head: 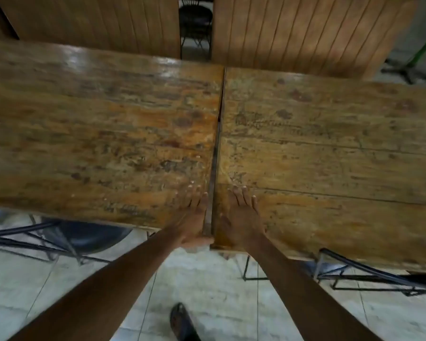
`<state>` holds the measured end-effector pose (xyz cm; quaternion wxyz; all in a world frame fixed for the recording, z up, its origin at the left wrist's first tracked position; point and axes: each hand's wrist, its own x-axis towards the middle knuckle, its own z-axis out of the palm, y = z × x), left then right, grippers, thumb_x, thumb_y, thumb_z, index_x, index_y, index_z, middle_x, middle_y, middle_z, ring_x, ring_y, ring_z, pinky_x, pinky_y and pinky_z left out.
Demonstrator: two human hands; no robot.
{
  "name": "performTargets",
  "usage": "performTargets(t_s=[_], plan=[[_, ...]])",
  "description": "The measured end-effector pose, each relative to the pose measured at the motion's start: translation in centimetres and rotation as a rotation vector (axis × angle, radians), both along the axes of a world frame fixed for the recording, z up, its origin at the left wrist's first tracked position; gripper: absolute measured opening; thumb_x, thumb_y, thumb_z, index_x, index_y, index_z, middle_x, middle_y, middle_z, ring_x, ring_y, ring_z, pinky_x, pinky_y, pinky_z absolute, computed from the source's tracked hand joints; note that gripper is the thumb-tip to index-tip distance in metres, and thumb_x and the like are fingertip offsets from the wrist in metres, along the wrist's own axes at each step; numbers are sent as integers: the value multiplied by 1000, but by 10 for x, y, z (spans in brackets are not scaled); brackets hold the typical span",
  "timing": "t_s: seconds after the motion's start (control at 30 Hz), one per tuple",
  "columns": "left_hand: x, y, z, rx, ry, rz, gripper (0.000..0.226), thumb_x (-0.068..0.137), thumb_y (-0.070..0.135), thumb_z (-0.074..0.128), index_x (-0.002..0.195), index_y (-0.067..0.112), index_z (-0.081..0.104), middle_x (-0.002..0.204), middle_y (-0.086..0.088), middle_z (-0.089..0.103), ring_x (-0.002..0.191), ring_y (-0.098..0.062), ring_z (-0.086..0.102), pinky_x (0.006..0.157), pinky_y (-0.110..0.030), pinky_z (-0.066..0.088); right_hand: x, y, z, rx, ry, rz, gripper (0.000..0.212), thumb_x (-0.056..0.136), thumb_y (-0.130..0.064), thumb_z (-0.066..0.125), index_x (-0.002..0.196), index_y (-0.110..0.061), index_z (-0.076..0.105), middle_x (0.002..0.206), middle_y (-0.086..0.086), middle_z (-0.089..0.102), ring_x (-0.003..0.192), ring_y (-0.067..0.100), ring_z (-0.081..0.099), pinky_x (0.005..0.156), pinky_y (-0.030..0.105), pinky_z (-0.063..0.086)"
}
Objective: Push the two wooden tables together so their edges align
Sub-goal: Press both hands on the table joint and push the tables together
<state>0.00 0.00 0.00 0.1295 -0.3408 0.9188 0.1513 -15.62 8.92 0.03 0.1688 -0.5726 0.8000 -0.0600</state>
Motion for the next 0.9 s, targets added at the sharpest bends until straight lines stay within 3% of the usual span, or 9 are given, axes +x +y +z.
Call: performTargets(t_s=[0.1, 0.2, 0.43, 0.67, 0.9], plan=[[2, 8, -19, -7, -38, 37, 158, 49, 99, 52, 153, 3, -19, 161, -22, -29, 146, -42, -30, 117, -64, -14, 1, 4, -27, -46, -18, -25, 63, 102, -37, 40, 158, -15, 20, 169, 4, 11, 156, 27, -2, 125, 49, 1], [3, 15, -36, -70, 15, 62, 167, 38, 107, 41, 153, 1, -19, 161, -21, -29, 147, -37, -31, 117, -64, -16, 10, 12, -49, -145, -21, -54, 59, 105, -38, 34, 158, -15, 21, 168, 4, 13, 156, 26, 0, 125, 50, 0], [6, 12, -47, -76, 128, 33, 158, 46, 107, 37, 156, 1, -3, 167, -19, -11, 153, -29, -17, 119, -66, -3, 10, 8, -66, -179, 78, -51, 60, 104, -41, 22, 160, -19, 11, 169, 0, 5, 155, 23, -7, 125, 52, 1], [11, 8, -48, -52, 191, 29, 150, 54, 100, 47, 157, 3, -4, 168, -13, -11, 153, -23, -18, 122, -58, -8, 10, 3, -65, -177, 73, -55, 60, 105, -40, 22, 160, -18, 12, 169, 2, 6, 155, 26, -5, 125, 53, 2], [13, 0, -50, -17, 316, 50, 134, 65, 85, 62, 158, 5, 8, 168, -9, -1, 154, -18, -13, 124, -48, -10, 9, -18, -68, -167, 84, -61, 60, 105, -41, 17, 160, -18, 10, 169, 1, 6, 156, 26, -5, 125, 53, 1]])
